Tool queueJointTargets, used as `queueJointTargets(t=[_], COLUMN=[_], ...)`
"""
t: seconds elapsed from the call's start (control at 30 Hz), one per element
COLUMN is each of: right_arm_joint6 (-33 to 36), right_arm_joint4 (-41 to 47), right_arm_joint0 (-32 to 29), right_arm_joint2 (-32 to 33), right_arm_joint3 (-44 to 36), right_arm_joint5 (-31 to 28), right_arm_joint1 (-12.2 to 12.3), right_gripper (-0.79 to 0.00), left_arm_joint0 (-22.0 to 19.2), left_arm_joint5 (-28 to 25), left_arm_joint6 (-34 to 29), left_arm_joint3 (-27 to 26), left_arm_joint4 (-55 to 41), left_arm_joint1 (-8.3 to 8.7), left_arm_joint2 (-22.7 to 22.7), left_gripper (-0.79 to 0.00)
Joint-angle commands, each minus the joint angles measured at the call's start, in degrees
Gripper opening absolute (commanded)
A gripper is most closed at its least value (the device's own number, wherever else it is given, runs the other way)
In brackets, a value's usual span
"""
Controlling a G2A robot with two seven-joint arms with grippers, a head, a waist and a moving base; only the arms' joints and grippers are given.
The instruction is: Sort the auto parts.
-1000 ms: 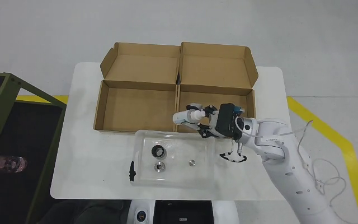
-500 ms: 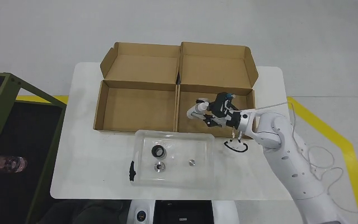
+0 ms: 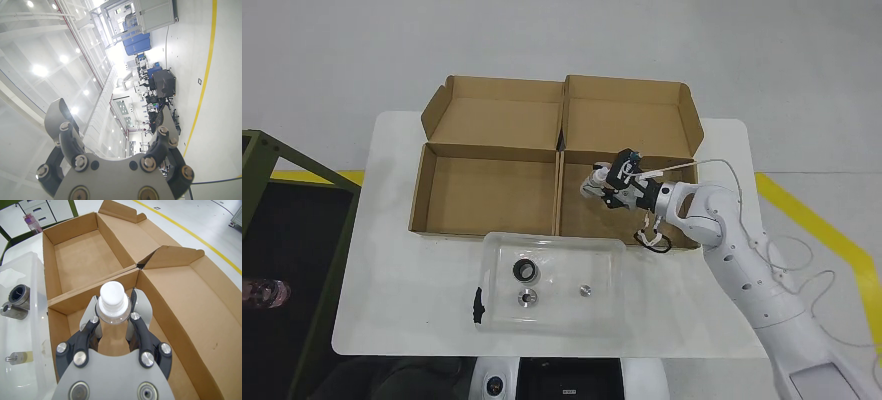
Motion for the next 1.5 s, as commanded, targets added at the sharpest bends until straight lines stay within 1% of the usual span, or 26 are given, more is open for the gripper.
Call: queueJointTargets(t=[0.0, 0.23, 0.37, 0.47, 0.53, 0.57, 0.6, 0.7, 0.77, 0.8, 0.83, 0.9, 1.0, 1.1, 1.2, 1.3, 1.33, 1.47], right_arm_joint6=[-0.36, -2.64, -3.0, -3.04, -3.33, -3.42, -3.57, -3.74, -3.74, -3.73, -3.8, -3.94, -4.11, -3.99, -3.19, -1.57, -0.86, 2.0], right_arm_joint4=[-0.58, -2.59, -3.76, -4.46, -4.82, -4.92, -4.98, -4.99, -4.89, -4.85, -4.88, -4.82, -4.89, -5.19, -5.58, -5.42, -5.3, -3.05], right_arm_joint0=[0.88, 3.09, 4.1, 4.61, 4.83, 4.91, 4.96, 5.16, 5.28, 5.3, 5.29, 5.18, 4.72, 3.98, 3.23, 2.56, 2.29, 0.18], right_arm_joint2=[-0.88, -3.84, -4.92, -5.54, -5.86, -5.98, -6.08, -6.19, -5.93, -5.73, -5.49, -4.83, -3.6, -2.09, -0.22, 1.76, 2.31, 3.9], right_arm_joint3=[1.25, 4.88, 6.3, 7.17, 7.73, 8.02, 8.25, 8.56, 8.35, 8.12, 7.75, 6.82, 4.89, 2.43, -0.34, -3.4, -4.68, -9.69], right_arm_joint5=[0.6, 2.02, 2.42, 2.29, 2.14, 2.16, 2.19, 2.32, 2.44, 2.44, 2.37, 2.25, 1.82, 1.23, 0.72, -0.74, -1.57, -4.38], right_arm_joint1=[-0.3, -1.37, -1.8, -2.03, -2.17, -2.23, -2.29, -2.44, -2.45, -2.43, -2.39, -2.25, -1.92, -1.47, -0.91, -0.31, -0.11, 0.57], right_gripper=[-0.785, -0.785, -0.693, -0.563, -0.622, -0.619, -0.597, -0.462, -0.419, -0.382, -0.289, -0.197, -0.117, -0.111, -0.086, -0.009, 0.0, 0.0], left_arm_joint0=[0.0, 0.0, 0.0, 0.0, 0.0, 0.0, 0.0, 0.0, 0.0, 0.0, 0.0, 0.0, 0.0, 0.0, 0.0, 0.0, 0.0, 0.0], left_arm_joint5=[0.0, 0.0, 0.0, 0.0, 0.0, 0.0, 0.0, 0.0, 0.0, 0.0, 0.0, 0.0, 0.0, 0.0, 0.0, 0.0, 0.0, 0.0], left_arm_joint6=[0.0, 0.0, 0.0, 0.0, 0.0, 0.0, 0.0, 0.0, 0.0, 0.0, 0.0, 0.0, 0.0, 0.0, 0.0, 0.0, 0.0, 0.0], left_arm_joint3=[0.0, 0.0, 0.0, 0.0, 0.0, 0.0, 0.0, 0.0, 0.0, 0.0, 0.0, 0.0, 0.0, 0.0, 0.0, 0.0, 0.0, 0.0], left_arm_joint4=[0.0, 0.0, 0.0, 0.0, 0.0, 0.0, 0.0, 0.0, 0.0, 0.0, 0.0, 0.0, 0.0, 0.0, 0.0, 0.0, 0.0, 0.0], left_arm_joint1=[0.0, 0.0, 0.0, 0.0, 0.0, 0.0, 0.0, 0.0, 0.0, 0.0, 0.0, 0.0, 0.0, 0.0, 0.0, 0.0, 0.0, 0.0], left_arm_joint2=[0.0, 0.0, 0.0, 0.0, 0.0, 0.0, 0.0, 0.0, 0.0, 0.0, 0.0, 0.0, 0.0, 0.0, 0.0, 0.0, 0.0, 0.0], left_gripper=[0.0, 0.0, 0.0, 0.0, 0.0, 0.0, 0.0, 0.0, 0.0, 0.0, 0.0, 0.0, 0.0, 0.0, 0.0, 0.0, 0.0, 0.0])
